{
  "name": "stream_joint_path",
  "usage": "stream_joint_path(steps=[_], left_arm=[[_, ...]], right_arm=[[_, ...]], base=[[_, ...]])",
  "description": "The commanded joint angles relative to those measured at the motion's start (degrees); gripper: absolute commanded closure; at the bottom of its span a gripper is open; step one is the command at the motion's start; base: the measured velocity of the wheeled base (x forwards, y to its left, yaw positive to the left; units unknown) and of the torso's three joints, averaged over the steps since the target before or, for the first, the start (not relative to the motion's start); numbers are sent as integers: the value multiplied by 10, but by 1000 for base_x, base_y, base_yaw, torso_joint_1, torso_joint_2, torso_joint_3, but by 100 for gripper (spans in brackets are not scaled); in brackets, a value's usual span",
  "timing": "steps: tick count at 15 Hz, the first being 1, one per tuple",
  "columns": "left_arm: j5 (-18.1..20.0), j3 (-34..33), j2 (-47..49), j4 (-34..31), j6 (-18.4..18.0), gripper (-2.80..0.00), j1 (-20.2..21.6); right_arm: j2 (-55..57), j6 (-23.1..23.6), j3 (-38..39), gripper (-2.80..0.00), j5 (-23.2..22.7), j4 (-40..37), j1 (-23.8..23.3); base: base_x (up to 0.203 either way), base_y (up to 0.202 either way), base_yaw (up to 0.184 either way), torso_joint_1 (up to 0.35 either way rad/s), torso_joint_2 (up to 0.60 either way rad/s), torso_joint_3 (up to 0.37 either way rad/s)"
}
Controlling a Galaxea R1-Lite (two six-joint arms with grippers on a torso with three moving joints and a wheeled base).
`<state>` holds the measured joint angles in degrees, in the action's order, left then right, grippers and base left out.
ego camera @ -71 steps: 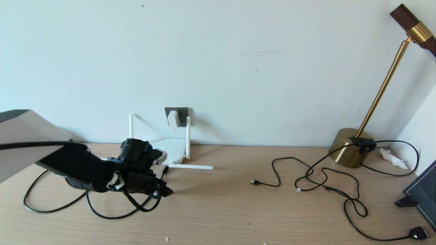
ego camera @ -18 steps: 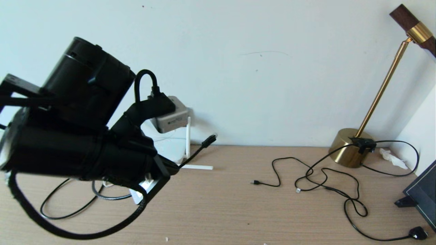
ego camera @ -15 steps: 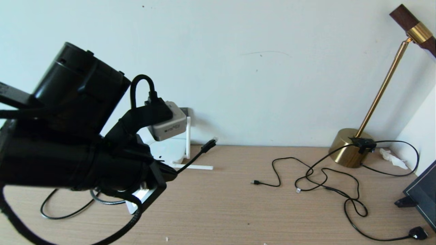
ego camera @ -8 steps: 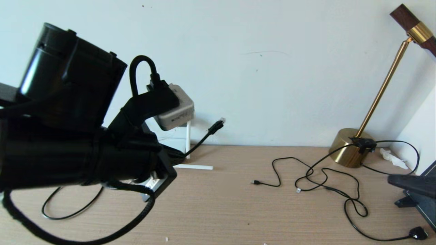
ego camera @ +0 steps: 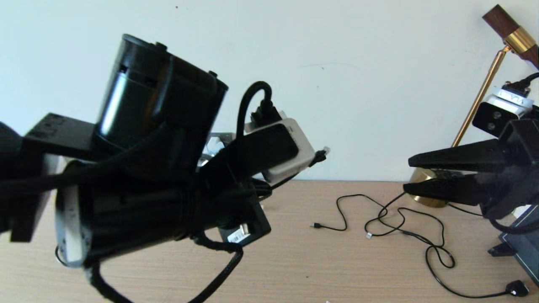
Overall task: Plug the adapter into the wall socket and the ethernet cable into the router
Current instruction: Align cable and router interface
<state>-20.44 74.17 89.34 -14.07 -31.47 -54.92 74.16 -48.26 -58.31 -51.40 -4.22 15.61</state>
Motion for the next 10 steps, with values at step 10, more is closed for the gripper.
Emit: stream_joint_path(steps=[10], left_arm=[[-47, -26, 11, 42, -35, 0, -76]], right_arm=[[113, -28, -56, -280, -44, 2, 8]], base=[[0, 0, 0, 0, 0, 0]])
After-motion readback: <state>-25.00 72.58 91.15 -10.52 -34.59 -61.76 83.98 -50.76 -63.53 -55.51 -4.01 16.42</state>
